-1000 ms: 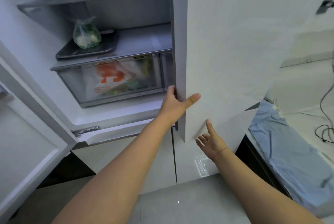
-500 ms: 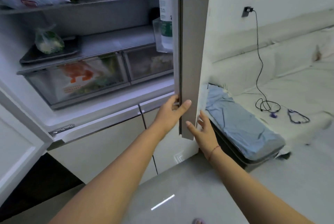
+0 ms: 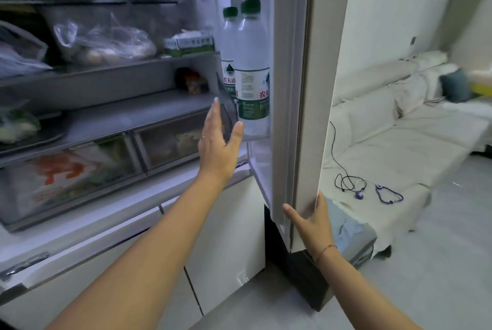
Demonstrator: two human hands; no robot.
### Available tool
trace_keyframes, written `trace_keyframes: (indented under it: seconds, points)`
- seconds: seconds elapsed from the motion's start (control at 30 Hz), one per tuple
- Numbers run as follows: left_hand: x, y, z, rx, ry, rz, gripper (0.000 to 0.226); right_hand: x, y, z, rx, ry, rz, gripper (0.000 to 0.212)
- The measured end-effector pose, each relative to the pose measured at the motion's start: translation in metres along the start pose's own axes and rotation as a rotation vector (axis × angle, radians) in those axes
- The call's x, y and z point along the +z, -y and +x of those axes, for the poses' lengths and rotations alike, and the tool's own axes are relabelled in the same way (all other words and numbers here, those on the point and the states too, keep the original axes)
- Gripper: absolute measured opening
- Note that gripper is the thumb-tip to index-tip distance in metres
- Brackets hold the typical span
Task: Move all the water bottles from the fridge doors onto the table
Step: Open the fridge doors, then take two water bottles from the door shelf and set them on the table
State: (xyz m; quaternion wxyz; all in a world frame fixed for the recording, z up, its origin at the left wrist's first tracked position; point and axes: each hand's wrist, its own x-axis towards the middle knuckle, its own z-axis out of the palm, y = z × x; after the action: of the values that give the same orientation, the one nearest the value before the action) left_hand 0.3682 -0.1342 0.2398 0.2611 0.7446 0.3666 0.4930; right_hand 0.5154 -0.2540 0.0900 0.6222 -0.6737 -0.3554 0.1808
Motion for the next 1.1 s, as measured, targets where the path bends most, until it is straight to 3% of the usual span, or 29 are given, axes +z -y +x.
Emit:
trace_keyframes:
  seconds: [0.2,0.33,0.43,0.7,0.87,1.0,1.1]
  points:
    - [0.036,-0.026,0.018,0.16,0.095,0.068,0.063,-0.044,-0.004,0.038,-0.05,-0.114,-0.171,0.051]
    - [0.052,-0.033,0.017,0.251,0.109,0.196,0.066,-0.069,-0.02,0.059,-0.02,-0.118,-0.153,0.069]
    - [0.064,-0.043,0.021,0.297,0.161,0.289,0.069,-0.087,-0.025,0.073,0.012,-0.137,-0.066,0.067]
    - [0.102,-0.059,0.042,0.308,0.304,0.555,0.066,-0.127,-0.029,0.121,0.036,-0.157,-0.052,0.063]
    - [0.133,-0.07,0.046,0.335,0.285,0.616,0.067,-0.149,-0.033,0.15,0.121,-0.121,-0.007,0.061]
    - [0.155,-0.076,0.052,0.341,0.256,0.598,0.066,-0.163,-0.032,0.169,0.146,-0.089,-0.034,0.046]
    - [0.17,-0.08,0.056,0.334,0.241,0.585,0.065,-0.17,-0.037,0.183,0.157,-0.048,-0.029,0.055]
